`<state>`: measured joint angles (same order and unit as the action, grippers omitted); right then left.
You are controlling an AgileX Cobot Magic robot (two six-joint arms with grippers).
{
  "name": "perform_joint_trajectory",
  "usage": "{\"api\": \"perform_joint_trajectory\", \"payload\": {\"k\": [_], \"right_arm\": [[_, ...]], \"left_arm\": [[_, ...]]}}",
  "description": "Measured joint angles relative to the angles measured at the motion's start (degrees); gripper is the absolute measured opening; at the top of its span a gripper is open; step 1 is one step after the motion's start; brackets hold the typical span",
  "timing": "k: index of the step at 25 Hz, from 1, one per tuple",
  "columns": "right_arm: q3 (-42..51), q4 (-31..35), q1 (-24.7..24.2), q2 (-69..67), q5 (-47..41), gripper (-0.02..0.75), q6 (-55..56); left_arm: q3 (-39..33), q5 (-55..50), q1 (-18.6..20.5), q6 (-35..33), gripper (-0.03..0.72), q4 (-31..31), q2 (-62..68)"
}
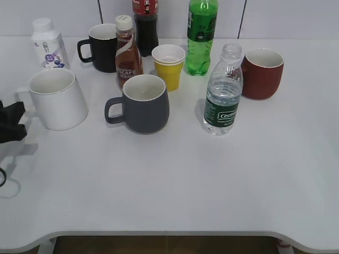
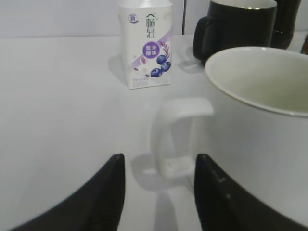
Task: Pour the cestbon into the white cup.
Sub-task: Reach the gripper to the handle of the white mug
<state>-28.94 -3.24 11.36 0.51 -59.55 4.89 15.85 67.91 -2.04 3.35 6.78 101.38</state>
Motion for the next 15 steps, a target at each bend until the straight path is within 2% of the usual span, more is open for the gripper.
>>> {"api": "perform_joint_trajectory", "payload": {"k": [8, 15], "right_arm": [[0.00, 0.00, 0.00, 0.00, 0.00, 0.589, 0.00], [0.00, 0.00, 0.00, 0.00, 0.00, 0.589, 0.00]], "left_arm": [[4.61, 0.11, 0.00, -0.33, 0.347, -0.32, 4.14], [9.10, -0.90, 0.00, -0.55, 0.221, -0.14, 7.01]]}}
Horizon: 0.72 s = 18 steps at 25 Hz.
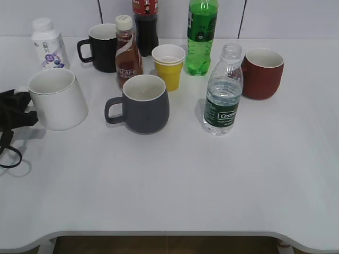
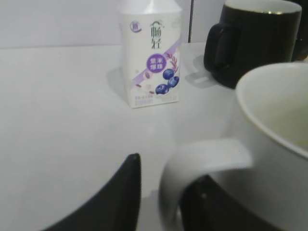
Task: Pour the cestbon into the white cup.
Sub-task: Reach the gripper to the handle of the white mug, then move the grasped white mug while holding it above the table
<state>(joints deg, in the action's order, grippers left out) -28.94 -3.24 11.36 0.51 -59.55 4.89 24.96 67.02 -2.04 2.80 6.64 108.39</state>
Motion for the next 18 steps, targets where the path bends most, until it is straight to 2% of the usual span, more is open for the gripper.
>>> {"api": "perform_joint_trajectory", "payload": {"k": [3, 5, 12, 15, 18], "right_arm": [[0.00, 0.00, 0.00, 0.00, 0.00, 0.589, 0.00], [0.00, 0.00, 0.00, 0.00, 0.00, 0.589, 0.00], [-0.62, -0.06, 0.00, 0.00, 2.40, 0.589, -1.01], [-1.22, -0.17, 0.00, -1.49, 15.09, 0.589, -4.89], [-1.27, -0.17, 0.00, -7.63, 32.47, 0.589, -8.49]], "left_arm": [[1.03, -0.66, 0.00, -0.15, 0.098, 0.64, 0.00], [1.15, -1.21, 0.06, -0.47, 0.044, 1.10, 0.12], [1.10, -3.50, 0.22, -0.84, 0.036, 2.70, -4.82], [1.10, -4.01, 0.22, -0.84, 0.036, 3.35, -10.54], [1.10, -6.80, 0.22, -0.84, 0.036, 5.29, -16.12]]}}
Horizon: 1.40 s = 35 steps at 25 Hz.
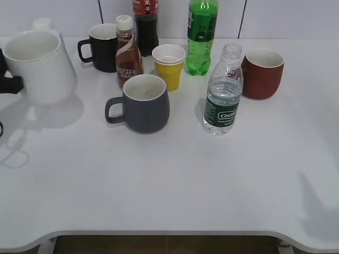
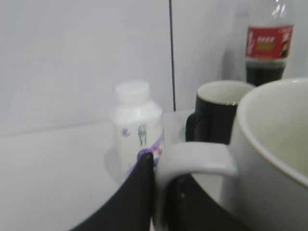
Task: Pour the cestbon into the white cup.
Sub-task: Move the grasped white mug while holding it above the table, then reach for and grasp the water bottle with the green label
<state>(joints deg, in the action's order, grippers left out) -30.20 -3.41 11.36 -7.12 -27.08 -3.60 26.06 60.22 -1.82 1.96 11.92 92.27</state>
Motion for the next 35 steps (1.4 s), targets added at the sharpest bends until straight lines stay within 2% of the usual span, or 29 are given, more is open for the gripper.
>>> {"api": "perform_joint_trajectory", "payload": {"k": [6, 10, 13, 15, 18, 21, 27, 32, 35], "right_arm": [[0.00, 1.03, 0.00, -18.41, 28.69, 0.588, -1.57], [0.22, 1.33, 0.36, -29.70, 38.93, 0.545, 4.35], [2.70, -3.19, 2.80, -37.29, 47.08, 0.529, 12.88], [5.20, -6.63, 5.45, -43.06, 50.87, 0.524, 18.00], [8.35, -10.11, 8.02, -51.38, 53.98, 0.524, 19.83], [9.61, -12.61, 8.30, -61.21, 59.15, 0.522, 20.00], [9.76, -16.50, 8.34, -77.38, 76.30, 0.542, 20.66], [9.76, -17.77, 8.34, -86.39, 82.28, 0.601, 18.13], [9.12, -16.22, 8.34, -90.61, 84.88, 0.613, 16.69]], "left_arm": [[-0.04, -7.82, -0.12, 0.00, 0.036, 6.19, -9.64], [-0.04, -10.68, -0.30, 0.00, 0.036, 10.01, -14.15], [-0.04, -12.78, -0.70, 0.00, 0.036, 11.48, -16.26], [-0.04, -14.08, -1.23, 0.00, 0.036, 11.71, -17.04], [-0.04, -15.37, -2.09, 0.00, 0.036, 11.76, -17.36], [-0.04, -15.65, -3.20, 0.00, 0.036, 11.81, -17.36], [-0.04, -15.74, -4.93, 0.00, 0.036, 11.87, -17.36], [-0.04, -15.74, -5.20, 0.00, 0.036, 11.94, -17.36], [-0.04, -15.74, -5.20, 0.00, 0.036, 11.94, -17.36]]}}
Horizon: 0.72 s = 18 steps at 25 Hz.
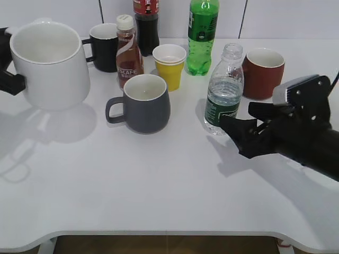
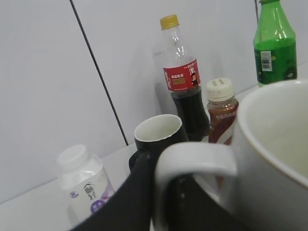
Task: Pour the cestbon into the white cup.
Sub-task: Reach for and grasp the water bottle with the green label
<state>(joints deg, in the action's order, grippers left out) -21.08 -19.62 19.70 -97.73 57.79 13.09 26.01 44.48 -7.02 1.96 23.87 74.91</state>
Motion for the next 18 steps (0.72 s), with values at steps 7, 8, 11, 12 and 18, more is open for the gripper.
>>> {"api": "perform_joint_trajectory", "payload": {"k": [7, 8, 11, 12, 18], "right_arm": [[-7.12, 1.32, 0.00, -6.90, 0.81, 0.618, -0.52], [-8.59, 1.32, 0.00, -7.64, 0.27, 0.618, -0.59], [-12.44, 1.26, 0.00, -9.69, -1.09, 0.603, -0.59], [-13.27, 1.21, 0.00, -10.24, -1.15, 0.582, -0.59], [-14.00, -3.73, 0.00, -10.73, -0.78, 0.480, -0.71]], "left_arm": [[0.00, -1.67, 0.00, 3.50, 0.036, 1.48, 0.00], [0.00, -2.14, 0.00, 3.57, 0.036, 2.19, 0.00], [0.00, -2.96, 0.00, 6.18, 0.036, 4.96, 0.00], [0.00, -2.96, 0.00, 7.58, 0.036, 6.15, 0.00], [0.00, -3.11, -0.74, 13.31, 0.036, 14.02, 0.00]]}}
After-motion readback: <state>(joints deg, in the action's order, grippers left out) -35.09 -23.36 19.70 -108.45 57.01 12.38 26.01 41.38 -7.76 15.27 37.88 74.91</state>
